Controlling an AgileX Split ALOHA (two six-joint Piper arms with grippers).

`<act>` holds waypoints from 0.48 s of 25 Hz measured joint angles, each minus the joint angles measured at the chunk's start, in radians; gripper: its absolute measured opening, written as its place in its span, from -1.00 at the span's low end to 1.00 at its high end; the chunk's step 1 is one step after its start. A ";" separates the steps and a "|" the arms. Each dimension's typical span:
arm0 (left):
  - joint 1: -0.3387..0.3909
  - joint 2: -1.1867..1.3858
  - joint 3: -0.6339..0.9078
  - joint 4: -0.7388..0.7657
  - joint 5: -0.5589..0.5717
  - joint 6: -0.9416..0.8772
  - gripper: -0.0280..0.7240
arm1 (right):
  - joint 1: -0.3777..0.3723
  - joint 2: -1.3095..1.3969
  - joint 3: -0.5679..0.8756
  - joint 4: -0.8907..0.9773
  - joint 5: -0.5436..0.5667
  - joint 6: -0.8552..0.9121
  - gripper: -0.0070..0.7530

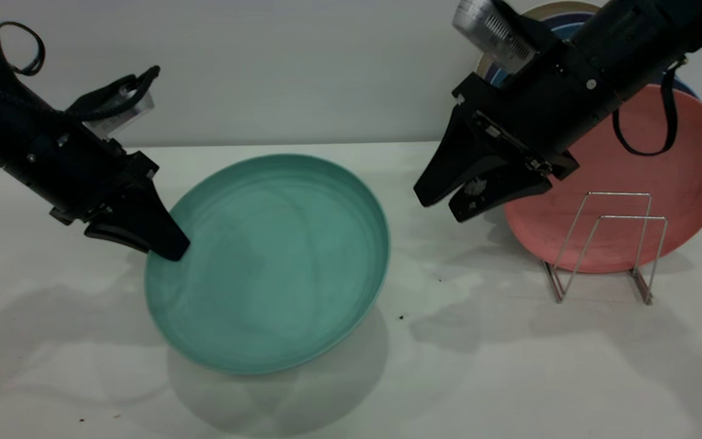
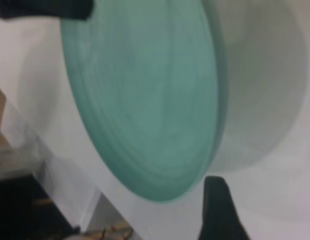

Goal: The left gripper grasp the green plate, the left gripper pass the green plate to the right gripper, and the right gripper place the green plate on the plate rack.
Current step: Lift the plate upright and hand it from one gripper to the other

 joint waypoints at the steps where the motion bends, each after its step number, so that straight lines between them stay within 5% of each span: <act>1: 0.000 0.000 0.000 -0.004 0.004 0.004 -0.87 | -0.001 0.007 -0.012 -0.012 0.014 0.013 0.29; 12: -0.035 0.000 0.000 -0.047 0.033 0.023 -0.87 | -0.001 0.044 -0.042 0.012 0.035 0.042 0.29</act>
